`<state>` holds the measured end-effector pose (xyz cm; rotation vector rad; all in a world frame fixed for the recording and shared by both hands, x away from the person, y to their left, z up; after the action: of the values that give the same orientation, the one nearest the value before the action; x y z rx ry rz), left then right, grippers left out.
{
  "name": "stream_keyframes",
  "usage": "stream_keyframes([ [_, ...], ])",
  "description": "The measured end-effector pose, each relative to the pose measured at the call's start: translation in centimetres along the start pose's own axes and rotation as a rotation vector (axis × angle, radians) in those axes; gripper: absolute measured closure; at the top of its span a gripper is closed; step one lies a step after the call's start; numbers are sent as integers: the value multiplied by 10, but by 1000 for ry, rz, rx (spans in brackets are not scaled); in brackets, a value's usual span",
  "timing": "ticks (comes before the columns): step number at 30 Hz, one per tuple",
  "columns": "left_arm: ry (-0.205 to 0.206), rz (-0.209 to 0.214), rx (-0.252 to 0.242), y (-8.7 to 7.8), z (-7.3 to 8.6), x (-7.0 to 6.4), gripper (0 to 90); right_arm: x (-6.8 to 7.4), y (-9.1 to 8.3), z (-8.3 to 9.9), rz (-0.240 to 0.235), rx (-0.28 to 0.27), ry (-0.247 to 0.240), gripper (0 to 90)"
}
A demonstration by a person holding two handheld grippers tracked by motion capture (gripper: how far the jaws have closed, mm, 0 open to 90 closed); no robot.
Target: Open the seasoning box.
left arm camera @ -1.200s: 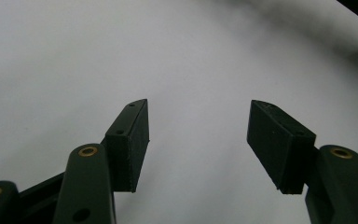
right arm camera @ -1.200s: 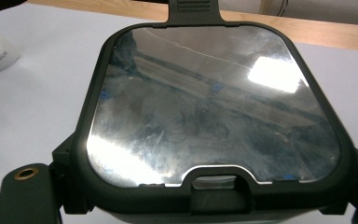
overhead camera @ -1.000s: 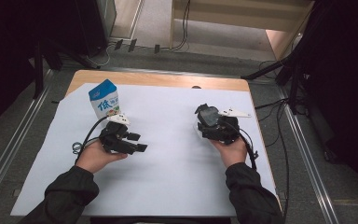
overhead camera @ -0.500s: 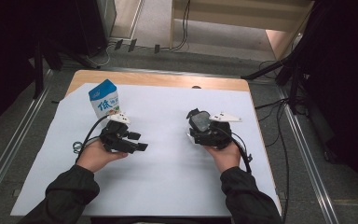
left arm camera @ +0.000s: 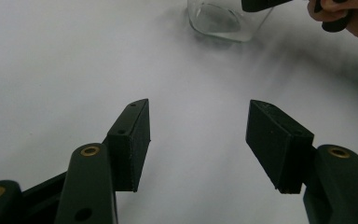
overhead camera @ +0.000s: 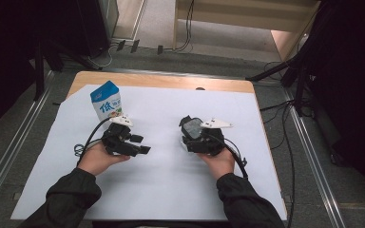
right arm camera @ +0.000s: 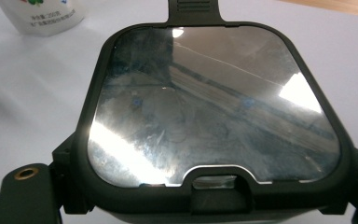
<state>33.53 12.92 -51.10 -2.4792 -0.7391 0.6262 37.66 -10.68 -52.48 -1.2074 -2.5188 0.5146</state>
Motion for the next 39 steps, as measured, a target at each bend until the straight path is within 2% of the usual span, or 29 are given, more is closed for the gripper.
stream_keyframes([
  [9,4,0,6,0,1,0,409,22,11,5,-48,22,-36,160],
  [18,6,3,8,1,1,0,404,29,13,9,-43,12,-88,159],
  [33,5,5,8,1,1,0,399,30,9,5,-85,12,-70,127],
  [39,3,5,5,1,1,0,398,28,-4,-5,-126,-12,-31,114],
])
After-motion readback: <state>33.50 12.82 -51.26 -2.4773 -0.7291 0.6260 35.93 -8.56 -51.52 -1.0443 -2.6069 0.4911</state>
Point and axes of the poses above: each handheld gripper's, and its own axes: y roughly forward along the jaws, z roughly out of its underside, x roughly to its left, the point moved 6 cm from there along y, roughly forward along the jaws, and after that the axes turned 10 degrees about -x, right-handed, at the moved point
